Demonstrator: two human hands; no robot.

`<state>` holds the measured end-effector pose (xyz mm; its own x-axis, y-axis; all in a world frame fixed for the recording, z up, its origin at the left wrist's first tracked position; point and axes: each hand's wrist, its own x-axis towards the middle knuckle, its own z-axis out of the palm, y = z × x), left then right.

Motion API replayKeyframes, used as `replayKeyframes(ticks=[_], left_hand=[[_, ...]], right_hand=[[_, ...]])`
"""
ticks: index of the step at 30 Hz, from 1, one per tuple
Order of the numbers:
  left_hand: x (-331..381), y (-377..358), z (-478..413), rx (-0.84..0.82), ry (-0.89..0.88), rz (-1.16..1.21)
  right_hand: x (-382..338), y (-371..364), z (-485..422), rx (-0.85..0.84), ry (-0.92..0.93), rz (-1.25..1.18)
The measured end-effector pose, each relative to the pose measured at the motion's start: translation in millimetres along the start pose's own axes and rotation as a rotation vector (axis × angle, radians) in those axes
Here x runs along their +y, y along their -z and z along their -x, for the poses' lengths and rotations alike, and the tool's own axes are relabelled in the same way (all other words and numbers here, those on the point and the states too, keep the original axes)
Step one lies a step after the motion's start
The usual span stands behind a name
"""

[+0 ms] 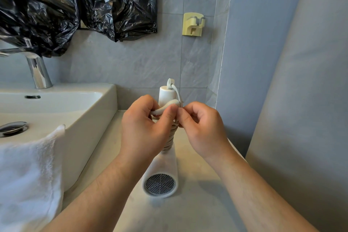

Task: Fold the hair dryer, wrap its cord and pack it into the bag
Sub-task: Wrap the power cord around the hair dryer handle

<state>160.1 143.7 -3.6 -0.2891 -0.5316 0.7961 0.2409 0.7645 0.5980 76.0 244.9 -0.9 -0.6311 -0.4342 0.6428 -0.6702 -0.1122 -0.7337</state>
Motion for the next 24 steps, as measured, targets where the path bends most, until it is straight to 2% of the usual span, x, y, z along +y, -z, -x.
replayKeyframes(ticks=[7,14,24], left_hand=[[6.8,3.4,-3.4,-0.029,0.043,-0.039],[8.3,4.4,-7.0,-0.037,0.073,0.006],[7.1,4.9,-7.5,-0.063,0.057,0.056]], right_hand=[[-3.6,-1.4,-2.3,0.014,-0.032,0.038],[-5.0,-3.1,0.0,0.085,0.012,0.069],[-11.1,-8.3,1.0,0.088,-0.136,-0.148]])
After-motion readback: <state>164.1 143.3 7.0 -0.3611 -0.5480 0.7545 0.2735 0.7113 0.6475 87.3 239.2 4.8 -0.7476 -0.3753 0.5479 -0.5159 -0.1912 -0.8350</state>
